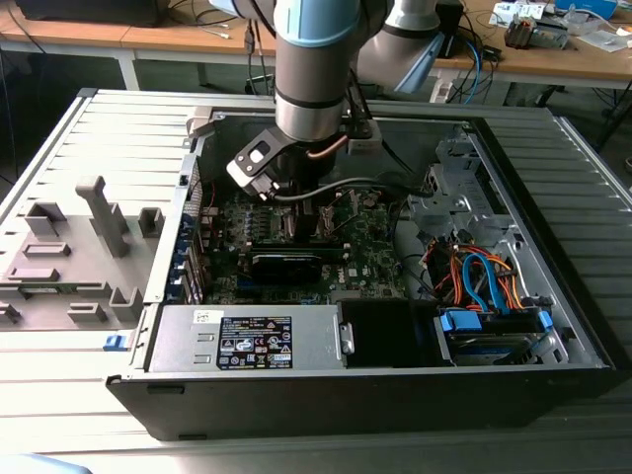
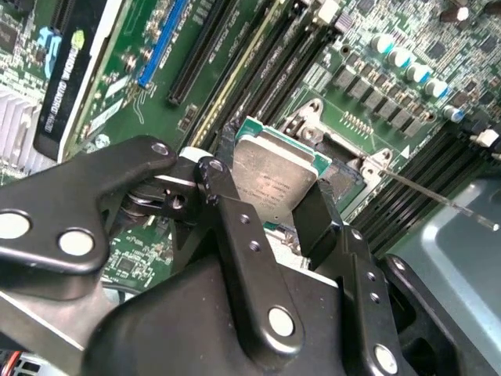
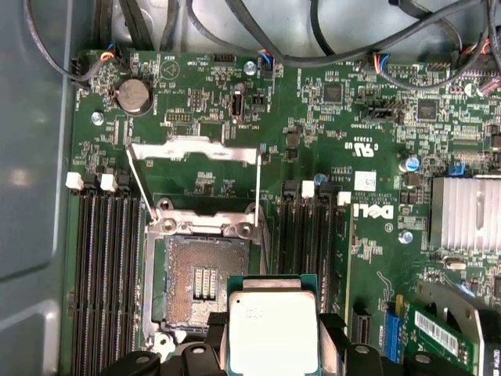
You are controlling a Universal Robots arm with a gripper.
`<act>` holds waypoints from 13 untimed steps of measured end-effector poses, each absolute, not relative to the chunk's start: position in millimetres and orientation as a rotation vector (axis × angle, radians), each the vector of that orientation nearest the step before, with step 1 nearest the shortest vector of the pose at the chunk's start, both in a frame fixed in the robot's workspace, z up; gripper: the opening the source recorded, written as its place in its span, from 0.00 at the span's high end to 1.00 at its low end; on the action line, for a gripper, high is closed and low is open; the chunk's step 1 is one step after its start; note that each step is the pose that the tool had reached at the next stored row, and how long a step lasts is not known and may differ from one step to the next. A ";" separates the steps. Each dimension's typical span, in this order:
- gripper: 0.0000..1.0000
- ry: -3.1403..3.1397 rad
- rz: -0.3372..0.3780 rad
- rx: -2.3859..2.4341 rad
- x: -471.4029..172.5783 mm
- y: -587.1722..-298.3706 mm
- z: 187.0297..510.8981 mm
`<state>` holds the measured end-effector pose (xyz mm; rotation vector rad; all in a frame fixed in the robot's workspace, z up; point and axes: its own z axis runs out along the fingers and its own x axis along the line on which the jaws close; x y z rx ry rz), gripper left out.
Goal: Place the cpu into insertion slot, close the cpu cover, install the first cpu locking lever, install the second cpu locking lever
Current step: 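Place the cpu into insertion slot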
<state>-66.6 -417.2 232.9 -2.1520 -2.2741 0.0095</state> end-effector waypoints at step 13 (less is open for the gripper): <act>0.45 -2.269 0.010 -2.155 -58.4 -410.3 232.8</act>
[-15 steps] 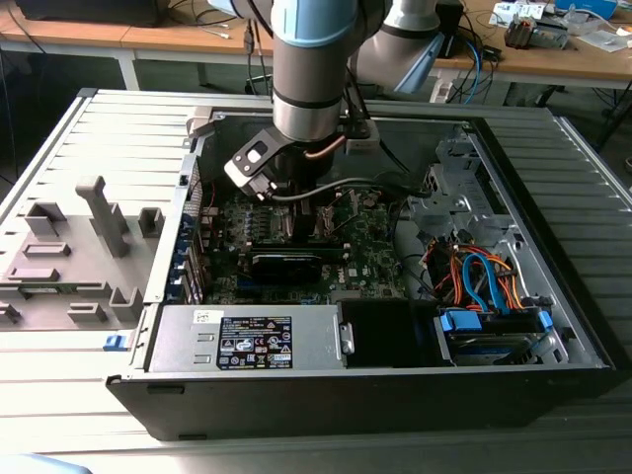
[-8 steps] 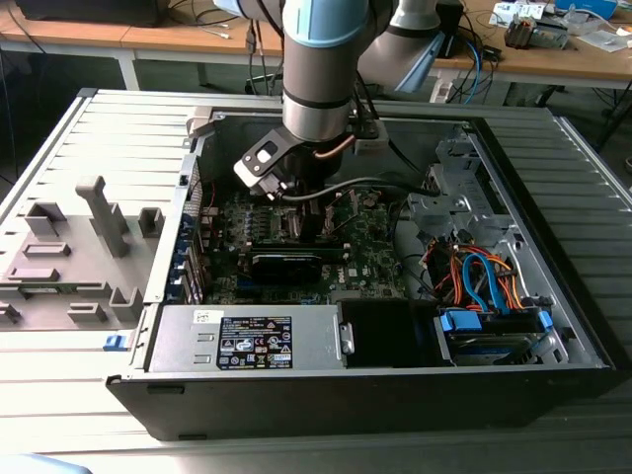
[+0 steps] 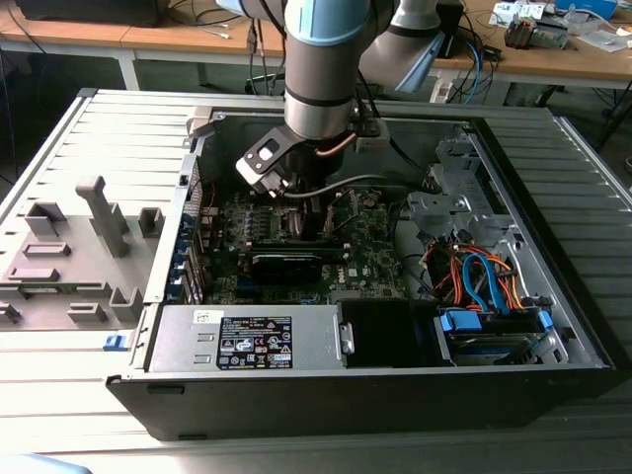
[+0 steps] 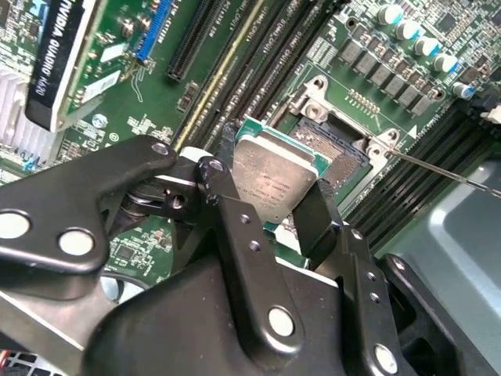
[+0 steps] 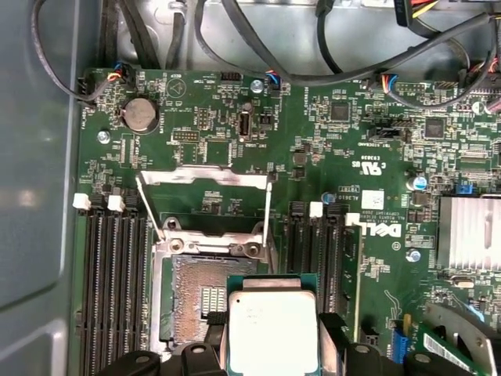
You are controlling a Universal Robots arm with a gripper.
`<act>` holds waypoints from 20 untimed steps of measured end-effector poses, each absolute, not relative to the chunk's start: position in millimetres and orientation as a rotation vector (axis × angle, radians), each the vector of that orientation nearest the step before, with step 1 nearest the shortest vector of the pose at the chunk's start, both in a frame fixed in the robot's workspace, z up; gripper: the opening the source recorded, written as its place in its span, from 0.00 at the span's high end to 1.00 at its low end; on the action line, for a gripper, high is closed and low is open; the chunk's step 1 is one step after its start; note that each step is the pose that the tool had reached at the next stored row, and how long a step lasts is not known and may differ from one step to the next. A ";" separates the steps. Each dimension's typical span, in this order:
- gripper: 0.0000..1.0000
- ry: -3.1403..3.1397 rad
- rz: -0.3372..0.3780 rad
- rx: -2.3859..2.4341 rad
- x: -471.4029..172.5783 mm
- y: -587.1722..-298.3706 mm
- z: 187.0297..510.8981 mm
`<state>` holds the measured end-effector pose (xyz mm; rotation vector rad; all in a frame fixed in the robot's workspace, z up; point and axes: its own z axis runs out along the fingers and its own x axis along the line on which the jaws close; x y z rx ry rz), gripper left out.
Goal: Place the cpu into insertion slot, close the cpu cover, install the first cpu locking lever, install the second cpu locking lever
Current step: 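Place the cpu into insertion slot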
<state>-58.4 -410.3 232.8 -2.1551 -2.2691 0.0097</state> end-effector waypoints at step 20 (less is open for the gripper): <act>0.45 -2.250 0.009 -2.175 -59.1 -382.6 222.0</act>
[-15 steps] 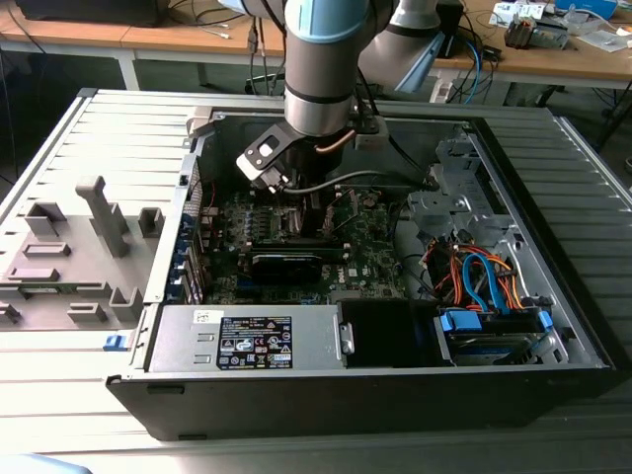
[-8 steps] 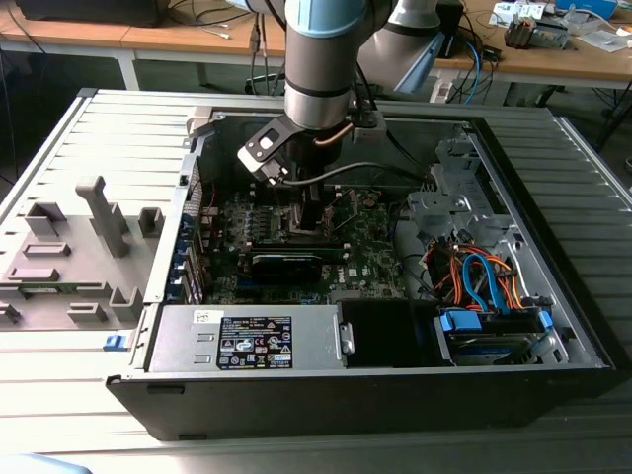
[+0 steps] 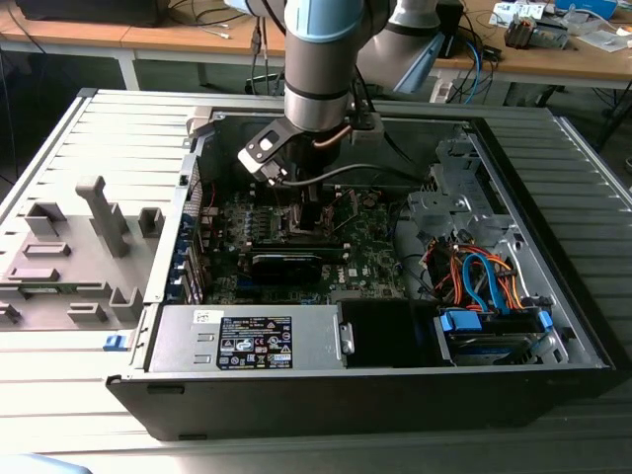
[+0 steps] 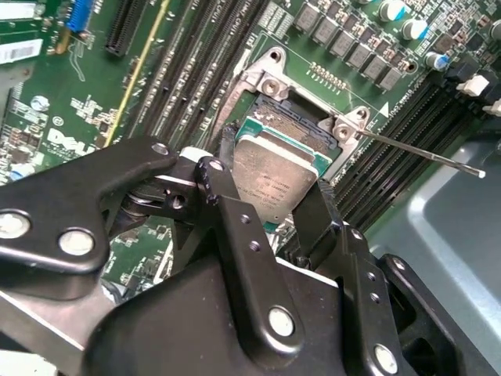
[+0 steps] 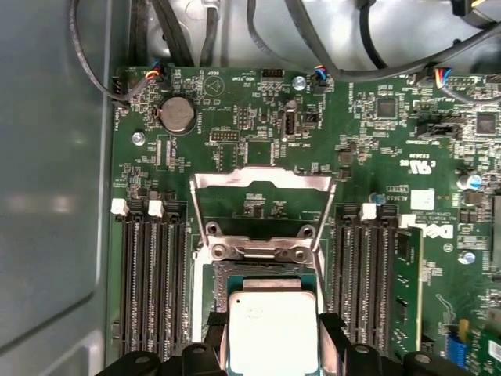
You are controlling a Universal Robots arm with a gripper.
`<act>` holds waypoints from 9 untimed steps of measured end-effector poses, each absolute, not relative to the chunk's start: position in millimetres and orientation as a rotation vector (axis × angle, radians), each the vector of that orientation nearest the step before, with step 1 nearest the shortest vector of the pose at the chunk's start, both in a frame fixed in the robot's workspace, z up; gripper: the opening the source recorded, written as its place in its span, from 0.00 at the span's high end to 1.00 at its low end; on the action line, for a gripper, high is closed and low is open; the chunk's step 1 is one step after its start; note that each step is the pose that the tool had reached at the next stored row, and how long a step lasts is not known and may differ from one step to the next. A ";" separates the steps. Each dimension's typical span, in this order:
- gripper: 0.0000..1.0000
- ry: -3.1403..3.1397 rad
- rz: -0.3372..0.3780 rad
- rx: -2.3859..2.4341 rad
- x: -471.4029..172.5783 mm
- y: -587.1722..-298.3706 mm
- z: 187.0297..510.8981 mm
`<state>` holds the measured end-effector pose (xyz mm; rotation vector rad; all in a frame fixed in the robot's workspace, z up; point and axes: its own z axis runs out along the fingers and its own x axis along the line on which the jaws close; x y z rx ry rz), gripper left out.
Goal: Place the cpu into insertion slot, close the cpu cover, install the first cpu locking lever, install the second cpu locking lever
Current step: 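Place the cpu into insertion slot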
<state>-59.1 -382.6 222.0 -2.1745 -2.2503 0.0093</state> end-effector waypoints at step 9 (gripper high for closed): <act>0.45 -2.242 0.010 -2.184 -59.4 -380.4 207.1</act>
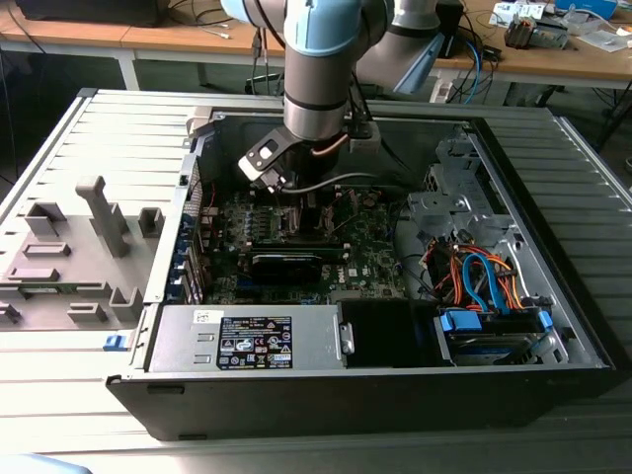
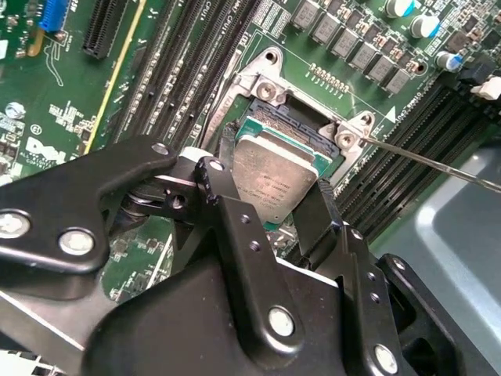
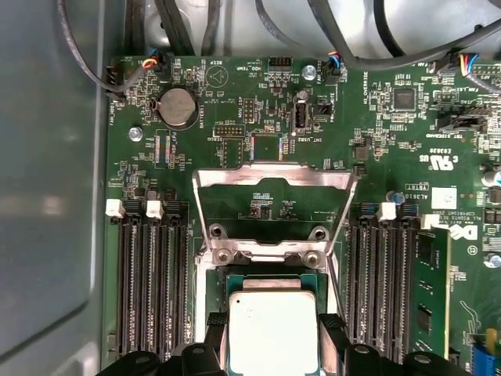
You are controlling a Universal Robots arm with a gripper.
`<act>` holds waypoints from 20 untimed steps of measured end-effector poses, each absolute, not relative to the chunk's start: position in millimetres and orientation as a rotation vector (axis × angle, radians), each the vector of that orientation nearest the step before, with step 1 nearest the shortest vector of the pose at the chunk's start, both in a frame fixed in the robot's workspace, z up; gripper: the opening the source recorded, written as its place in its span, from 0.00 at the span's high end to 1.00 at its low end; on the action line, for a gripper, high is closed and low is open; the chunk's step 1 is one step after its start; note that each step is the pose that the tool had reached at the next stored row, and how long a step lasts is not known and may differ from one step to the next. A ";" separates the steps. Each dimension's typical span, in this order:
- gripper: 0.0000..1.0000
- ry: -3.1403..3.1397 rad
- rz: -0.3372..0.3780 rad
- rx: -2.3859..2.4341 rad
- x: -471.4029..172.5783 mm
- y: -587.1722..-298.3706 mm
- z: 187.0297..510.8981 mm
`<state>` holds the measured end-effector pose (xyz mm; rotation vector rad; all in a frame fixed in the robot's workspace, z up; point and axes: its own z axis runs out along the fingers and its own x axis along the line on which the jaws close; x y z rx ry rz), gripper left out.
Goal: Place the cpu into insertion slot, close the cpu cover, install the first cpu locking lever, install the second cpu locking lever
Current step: 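Place the cpu into insertion slot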
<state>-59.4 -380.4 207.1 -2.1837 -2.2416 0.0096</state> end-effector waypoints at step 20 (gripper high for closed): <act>0.45 -2.220 0.010 -2.205 -61.0 -376.9 197.8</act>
